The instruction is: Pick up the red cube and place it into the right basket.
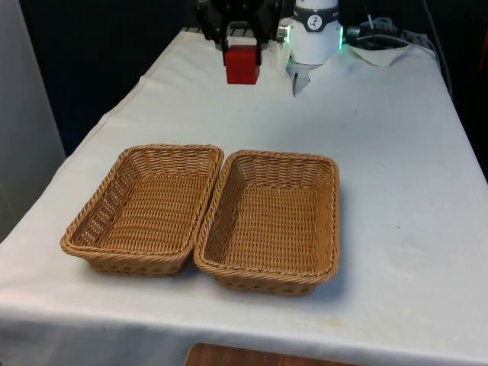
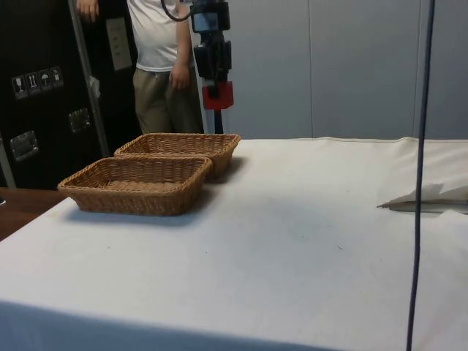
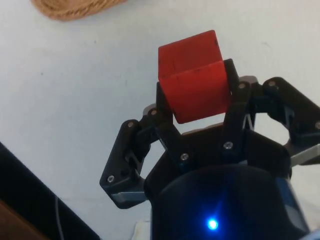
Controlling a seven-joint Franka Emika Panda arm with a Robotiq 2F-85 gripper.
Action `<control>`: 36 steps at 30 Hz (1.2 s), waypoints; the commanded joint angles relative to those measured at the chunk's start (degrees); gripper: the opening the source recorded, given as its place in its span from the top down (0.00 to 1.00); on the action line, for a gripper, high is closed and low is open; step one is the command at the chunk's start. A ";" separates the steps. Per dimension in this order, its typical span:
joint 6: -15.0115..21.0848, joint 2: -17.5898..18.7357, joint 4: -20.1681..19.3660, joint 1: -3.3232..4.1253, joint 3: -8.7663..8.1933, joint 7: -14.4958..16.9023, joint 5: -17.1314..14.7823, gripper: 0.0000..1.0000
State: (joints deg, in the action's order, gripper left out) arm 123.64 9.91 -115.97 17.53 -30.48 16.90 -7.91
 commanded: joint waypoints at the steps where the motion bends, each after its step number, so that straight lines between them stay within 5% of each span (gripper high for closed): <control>1: -0.11 0.52 0.57 -0.06 -0.17 0.23 -0.17 0.98; 17: -0.74 10.66 10.20 -1.43 -2.01 3.84 -5.27 0.98; 19: -0.46 10.60 10.03 -0.97 -2.35 3.50 -4.87 0.98; 20: -0.57 11.69 10.94 -1.49 -2.23 4.01 -5.84 0.98; 28: 2.06 14.67 11.97 -1.20 -3.04 4.13 -7.51 0.98; 35: 6.36 17.65 12.43 -2.01 -2.75 4.93 -10.03 0.98; 36: 6.65 17.76 12.15 -1.60 -3.15 4.58 -9.80 0.98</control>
State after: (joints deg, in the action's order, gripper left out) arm 130.29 27.67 -103.82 15.93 -33.63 21.49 -17.70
